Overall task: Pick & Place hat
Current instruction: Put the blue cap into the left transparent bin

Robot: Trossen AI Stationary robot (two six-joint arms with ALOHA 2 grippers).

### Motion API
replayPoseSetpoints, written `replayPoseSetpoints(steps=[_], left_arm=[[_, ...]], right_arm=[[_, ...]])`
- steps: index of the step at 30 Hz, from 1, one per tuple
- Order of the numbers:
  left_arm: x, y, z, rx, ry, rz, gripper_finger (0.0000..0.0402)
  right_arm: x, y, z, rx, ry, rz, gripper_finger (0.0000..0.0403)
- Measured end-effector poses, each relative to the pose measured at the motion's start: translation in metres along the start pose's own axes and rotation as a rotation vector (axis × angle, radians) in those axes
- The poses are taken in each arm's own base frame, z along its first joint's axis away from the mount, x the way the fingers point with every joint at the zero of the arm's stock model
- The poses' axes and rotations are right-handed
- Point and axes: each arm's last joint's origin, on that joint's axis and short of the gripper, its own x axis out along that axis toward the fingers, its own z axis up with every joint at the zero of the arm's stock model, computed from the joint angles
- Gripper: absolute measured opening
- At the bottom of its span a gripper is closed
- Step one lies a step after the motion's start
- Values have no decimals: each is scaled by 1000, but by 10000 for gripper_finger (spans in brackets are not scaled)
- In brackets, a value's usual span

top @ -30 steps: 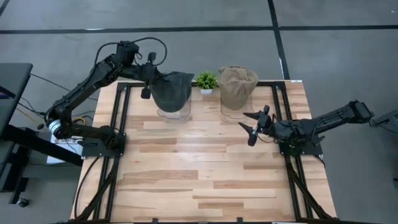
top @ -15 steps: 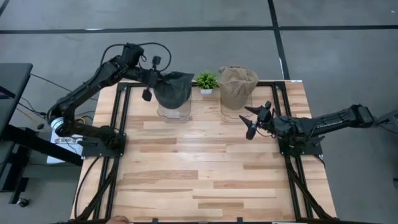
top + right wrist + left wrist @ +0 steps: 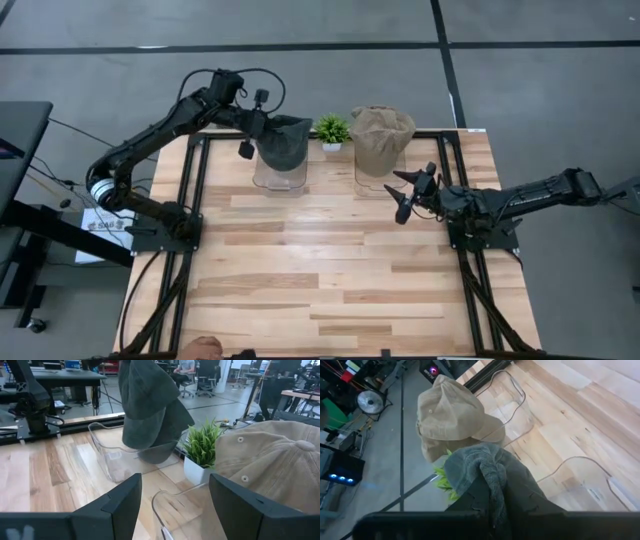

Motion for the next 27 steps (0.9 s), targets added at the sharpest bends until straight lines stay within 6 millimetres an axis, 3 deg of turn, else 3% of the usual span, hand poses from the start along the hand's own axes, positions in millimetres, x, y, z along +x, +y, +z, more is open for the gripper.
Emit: replayPoseSetpoints(steps=[18, 27], left_arm=[[6, 1, -5, -36, 44, 5, 28], [20, -13, -23, -46, 94, 12, 28]], right_arm=[[0, 0, -3, -20, 24, 0, 224], [0, 0, -3, -20, 24, 0, 224]])
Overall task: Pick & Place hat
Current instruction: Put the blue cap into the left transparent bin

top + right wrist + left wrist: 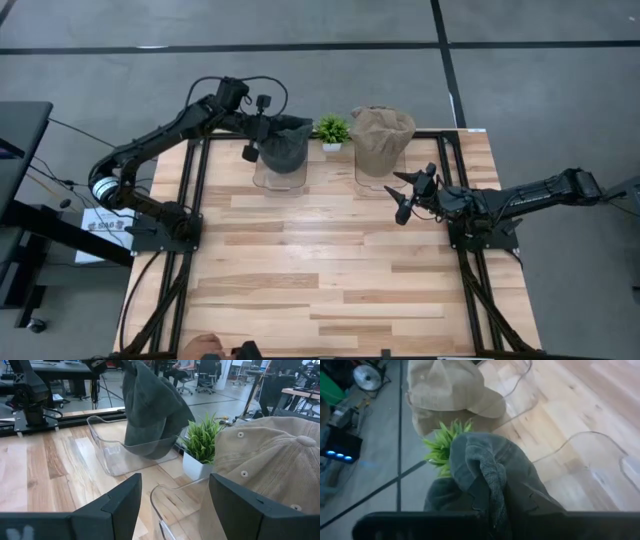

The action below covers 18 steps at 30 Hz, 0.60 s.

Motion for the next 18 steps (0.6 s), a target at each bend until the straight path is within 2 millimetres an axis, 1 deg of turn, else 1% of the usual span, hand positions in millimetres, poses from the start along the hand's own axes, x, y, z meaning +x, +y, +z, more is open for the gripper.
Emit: replayPoseSetpoints(steps=[4, 7, 12, 18], left_arm=[[3, -2, -3, 9, -6, 17, 28], [3, -1, -3, 9, -5, 21, 28], [4, -2, -4, 5, 13, 31, 28], [10, -9, -12, 1, 38, 34, 28]], right_arm=[[0, 0, 0, 2, 0, 0, 223], [0, 0, 0, 39, 0, 0, 224], [0, 0, 0, 42, 0, 2, 223], [0, 0, 0, 41, 0, 3, 224]])
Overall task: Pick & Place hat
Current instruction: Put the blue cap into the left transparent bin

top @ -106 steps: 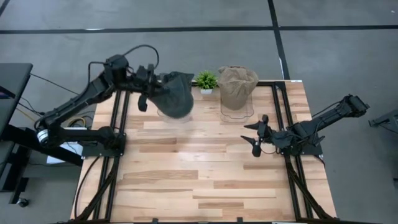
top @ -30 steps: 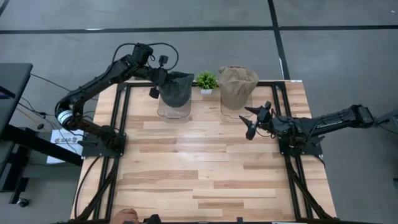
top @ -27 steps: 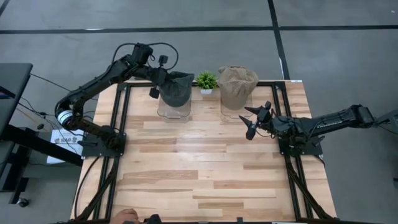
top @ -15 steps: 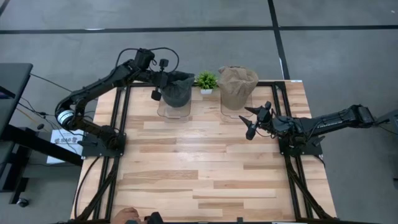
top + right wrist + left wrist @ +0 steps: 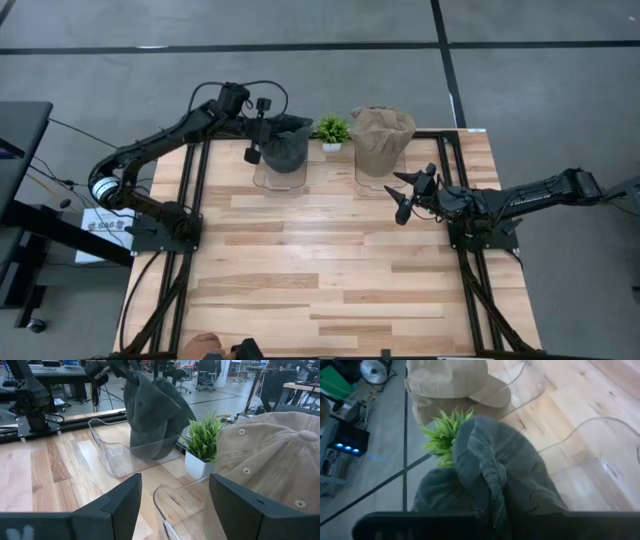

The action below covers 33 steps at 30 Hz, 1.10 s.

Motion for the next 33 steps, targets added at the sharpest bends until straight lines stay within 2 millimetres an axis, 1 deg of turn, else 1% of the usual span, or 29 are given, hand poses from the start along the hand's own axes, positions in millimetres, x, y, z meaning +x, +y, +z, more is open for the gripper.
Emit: replayPoseSetpoints(steps=[5, 13, 23, 33], left_arm=[[3, -3, -3, 1, 2, 6, 30], [3, -4, -4, -19, 3, 4, 52], [4, -4, -4, -65, 1, 8, 56], [3, -3, -3, -98, -3, 17, 92]], right_arm=[[0, 0, 0, 0, 0, 2, 224], [0, 0, 0, 0, 0, 2, 223], [0, 0, 0, 0, 0, 2, 224], [0, 0, 0, 0, 0, 2, 224]])
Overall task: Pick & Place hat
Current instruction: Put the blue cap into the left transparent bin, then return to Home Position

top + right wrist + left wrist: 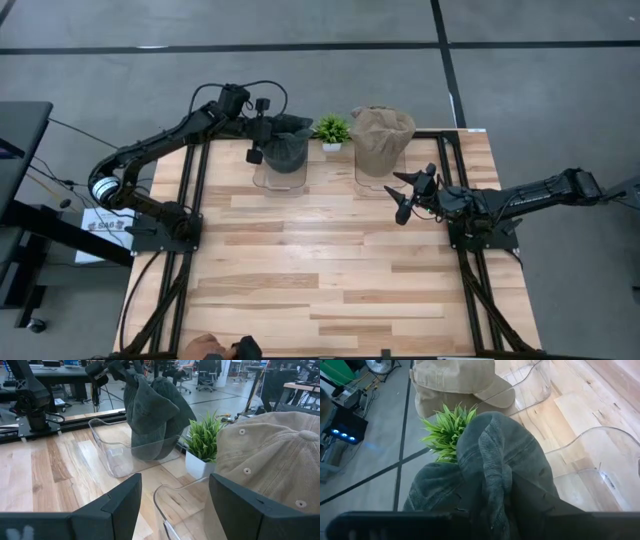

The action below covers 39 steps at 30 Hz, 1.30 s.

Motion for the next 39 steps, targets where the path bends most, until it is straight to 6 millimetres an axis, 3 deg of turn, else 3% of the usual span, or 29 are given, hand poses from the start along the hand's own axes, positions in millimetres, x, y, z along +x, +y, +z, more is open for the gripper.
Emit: replayPoseSetpoints(steps=[13, 34, 39], left_arm=[[-1, 2, -2, -73, 78, 58, 156], [-50, 6, 27, -13, 10, 247, 159], [-59, 1, 39, -80, -177, 158, 159]], right_arm=[[0, 0, 0, 0, 0, 0, 223], [0, 0, -2, -15, 17, -2, 224], [0, 0, -2, -15, 17, -2, 224]])
